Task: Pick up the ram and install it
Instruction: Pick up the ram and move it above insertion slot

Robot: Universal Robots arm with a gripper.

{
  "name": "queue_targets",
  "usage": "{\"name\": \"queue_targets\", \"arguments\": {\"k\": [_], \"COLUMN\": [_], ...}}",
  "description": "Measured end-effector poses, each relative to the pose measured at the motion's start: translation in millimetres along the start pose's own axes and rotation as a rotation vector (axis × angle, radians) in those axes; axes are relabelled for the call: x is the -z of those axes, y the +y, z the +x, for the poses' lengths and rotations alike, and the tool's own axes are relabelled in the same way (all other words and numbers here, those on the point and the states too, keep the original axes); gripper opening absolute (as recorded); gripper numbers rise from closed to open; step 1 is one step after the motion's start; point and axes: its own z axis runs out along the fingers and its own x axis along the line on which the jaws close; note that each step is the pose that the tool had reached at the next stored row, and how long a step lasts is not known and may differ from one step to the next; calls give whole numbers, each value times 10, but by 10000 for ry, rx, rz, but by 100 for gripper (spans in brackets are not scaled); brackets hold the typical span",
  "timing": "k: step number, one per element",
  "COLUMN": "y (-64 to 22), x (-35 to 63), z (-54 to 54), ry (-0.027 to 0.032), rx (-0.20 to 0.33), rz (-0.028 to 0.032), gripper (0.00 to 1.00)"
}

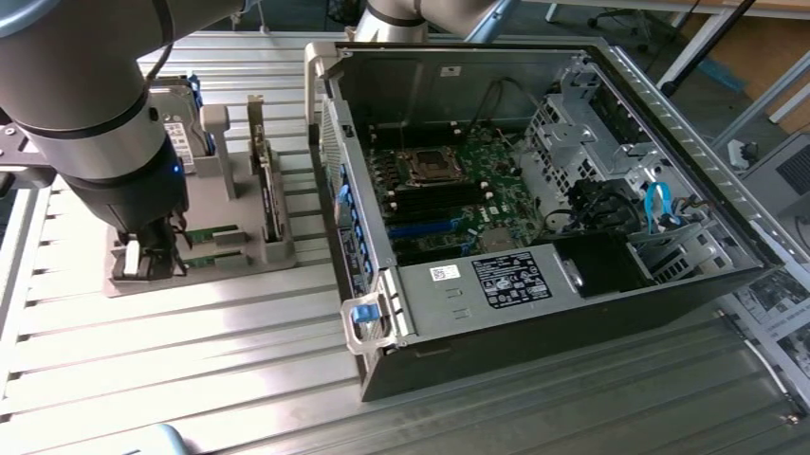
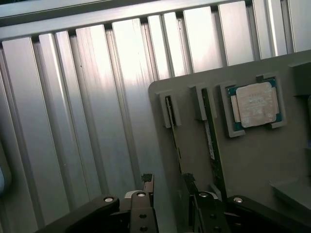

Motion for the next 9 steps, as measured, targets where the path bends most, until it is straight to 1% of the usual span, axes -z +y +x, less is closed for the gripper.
{"name": "queue_targets", "arguments": {"k": [5,9], "y": [5,16], "x": [-13,-24], "z": [-24,-85], "ry": [1,1], "rx": [0,-1], "rz": [-1,-1], "gripper": [36,36]}}
